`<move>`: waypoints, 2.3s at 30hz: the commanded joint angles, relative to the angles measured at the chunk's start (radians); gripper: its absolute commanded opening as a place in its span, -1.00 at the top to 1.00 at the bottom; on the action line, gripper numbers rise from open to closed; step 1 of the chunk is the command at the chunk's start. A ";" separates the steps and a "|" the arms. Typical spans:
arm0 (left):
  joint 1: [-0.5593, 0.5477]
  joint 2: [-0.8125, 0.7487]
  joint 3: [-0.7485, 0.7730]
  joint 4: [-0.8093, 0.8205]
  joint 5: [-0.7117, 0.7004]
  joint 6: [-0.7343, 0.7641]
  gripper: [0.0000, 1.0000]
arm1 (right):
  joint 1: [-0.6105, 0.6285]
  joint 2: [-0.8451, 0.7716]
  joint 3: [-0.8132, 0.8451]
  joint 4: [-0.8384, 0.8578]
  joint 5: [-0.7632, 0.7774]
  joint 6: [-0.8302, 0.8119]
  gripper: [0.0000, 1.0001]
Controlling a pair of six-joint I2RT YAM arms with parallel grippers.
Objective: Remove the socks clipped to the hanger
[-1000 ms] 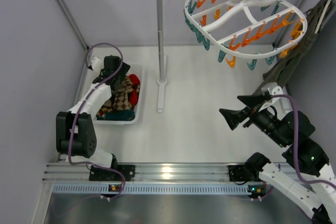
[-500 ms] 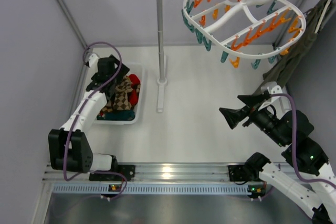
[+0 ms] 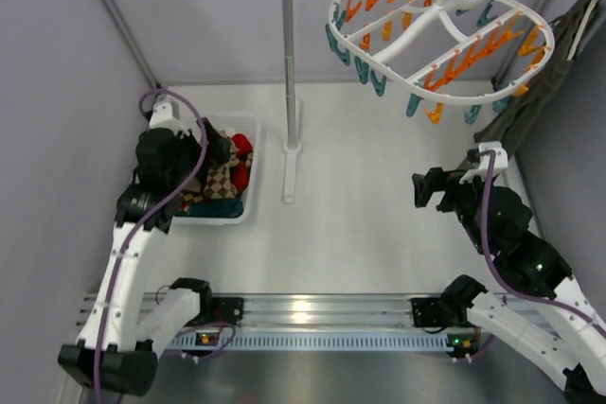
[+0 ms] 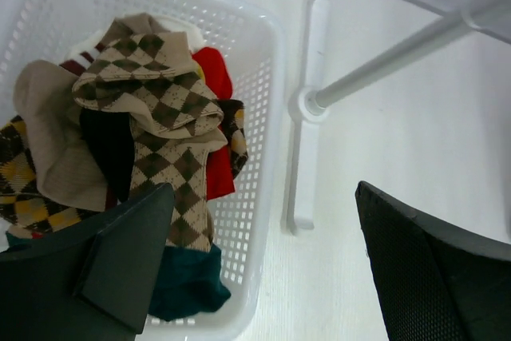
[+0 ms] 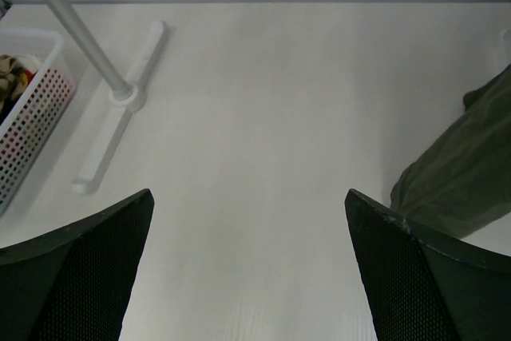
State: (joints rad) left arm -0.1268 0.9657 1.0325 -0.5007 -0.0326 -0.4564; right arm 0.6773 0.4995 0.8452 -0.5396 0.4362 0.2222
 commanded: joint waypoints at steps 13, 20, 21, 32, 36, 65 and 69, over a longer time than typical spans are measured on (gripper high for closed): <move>-0.002 -0.518 0.026 -0.231 0.138 0.305 -0.97 | -0.010 -0.121 0.067 -0.253 0.075 0.006 -0.99; -0.022 -0.610 0.020 -0.268 0.112 0.308 -0.97 | -0.010 -0.193 0.112 -0.307 0.082 -0.010 -0.99; -0.028 -0.619 0.017 -0.269 0.109 0.309 -0.97 | -0.010 -0.197 0.117 -0.312 0.087 -0.009 -0.99; -0.043 -0.628 -0.023 -0.262 0.099 0.308 -0.97 | -0.009 -0.187 0.176 -0.372 0.118 -0.060 -0.99; -0.046 -0.625 -0.028 -0.262 0.105 0.309 -0.97 | -0.010 -0.180 0.190 -0.381 0.139 -0.086 -0.99; -0.063 -0.584 -0.042 -0.246 0.050 0.297 -0.97 | -0.010 -0.182 0.189 -0.352 0.160 -0.078 -0.99; -0.063 -0.581 -0.042 -0.242 0.042 0.292 -0.97 | -0.010 -0.188 0.173 -0.338 0.168 -0.072 -0.99</move>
State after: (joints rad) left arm -0.1864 0.3721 0.9852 -0.7712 0.0277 -0.1612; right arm 0.6773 0.3141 1.0153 -0.9054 0.5819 0.1493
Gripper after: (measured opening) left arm 0.985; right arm 0.993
